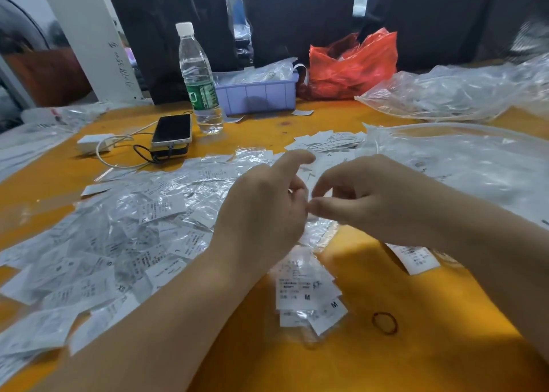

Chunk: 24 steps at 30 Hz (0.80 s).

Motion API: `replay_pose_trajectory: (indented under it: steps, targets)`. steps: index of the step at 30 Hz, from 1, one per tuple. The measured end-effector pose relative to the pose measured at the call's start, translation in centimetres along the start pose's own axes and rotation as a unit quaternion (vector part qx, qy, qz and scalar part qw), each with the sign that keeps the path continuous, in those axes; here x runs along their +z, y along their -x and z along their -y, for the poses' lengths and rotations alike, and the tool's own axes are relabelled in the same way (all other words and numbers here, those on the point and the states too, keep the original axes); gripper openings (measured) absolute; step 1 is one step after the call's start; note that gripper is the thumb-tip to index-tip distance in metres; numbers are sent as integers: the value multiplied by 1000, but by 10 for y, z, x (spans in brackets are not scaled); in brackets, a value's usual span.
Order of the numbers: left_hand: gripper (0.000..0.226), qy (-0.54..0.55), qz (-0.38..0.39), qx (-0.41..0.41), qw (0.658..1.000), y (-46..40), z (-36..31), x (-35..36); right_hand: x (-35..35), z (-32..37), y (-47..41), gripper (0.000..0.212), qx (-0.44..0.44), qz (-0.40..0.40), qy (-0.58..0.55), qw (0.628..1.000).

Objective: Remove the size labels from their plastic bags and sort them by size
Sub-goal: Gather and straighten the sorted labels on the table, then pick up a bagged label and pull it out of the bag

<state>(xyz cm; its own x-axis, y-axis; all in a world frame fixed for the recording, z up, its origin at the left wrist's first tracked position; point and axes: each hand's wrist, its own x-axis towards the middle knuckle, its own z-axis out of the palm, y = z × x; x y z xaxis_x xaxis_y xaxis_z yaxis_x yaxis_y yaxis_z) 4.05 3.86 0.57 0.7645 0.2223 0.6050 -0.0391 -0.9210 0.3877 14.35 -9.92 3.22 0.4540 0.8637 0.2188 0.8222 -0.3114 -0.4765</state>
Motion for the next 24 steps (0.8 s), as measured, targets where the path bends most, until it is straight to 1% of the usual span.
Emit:
replay_pose_trajectory:
  steps: [2, 3, 5, 7, 11, 13, 15, 17, 18, 19, 21, 22, 23, 24]
  targets:
    - [47, 5, -15, 25, 1000, 1, 0, -1, 4, 3, -2, 50, 40, 34, -82, 995]
    - [49, 6, -23, 31, 999, 1, 0, -1, 5, 2, -3, 51, 64, 40, -135, 988]
    - [51, 13, -39, 41, 998, 2, -1, -2, 4, 0, -5, 44, 102, 36, -246, 963]
    - [52, 18, -45, 57, 997, 3, -4, -2, 4, 1, -5, 40, 124, 31, -334, 934]
    - [48, 29, -42, 87, 995, 2, -4, -4, 7, 2, -5, 27, 124, 0, -436, 891]
    - [44, 95, -48, 57, 993, 1, -5, -7, 6, 2, -4, 20, 117, -16, -460, 880]
    - [35, 170, -60, 6, 984, 0, -5, -11, 3, 0, -4, 11, 106, -50, -455, 883]
    - [24, 189, -86, -55, 977, -2, -1, -14, 2, 0, -4, 18, 95, -80, -442, 888]
    - [23, 187, -81, -96, 974, -3, 2, -15, 2, 0, -4, 22, 88, -82, -449, 885]
    - [25, 198, -55, -138, 969, -4, 5, -16, 2, 1, -5, 27, 80, -77, -461, 881]
    - [31, 266, 25, -202, 942, -5, 8, -16, 4, 2, -5, 39, 63, -57, -482, 872]
    - [28, 299, 55, -212, 929, -5, 9, -16, 6, 2, -5, 44, 57, -48, -490, 869]
    - [20, 309, 67, -204, 927, -5, 10, -16, 7, 2, -5, 47, 52, -42, -492, 868]
    - [9, 304, 65, -186, 932, -5, 9, -16, 9, 1, -5, 47, 47, -40, -483, 873]
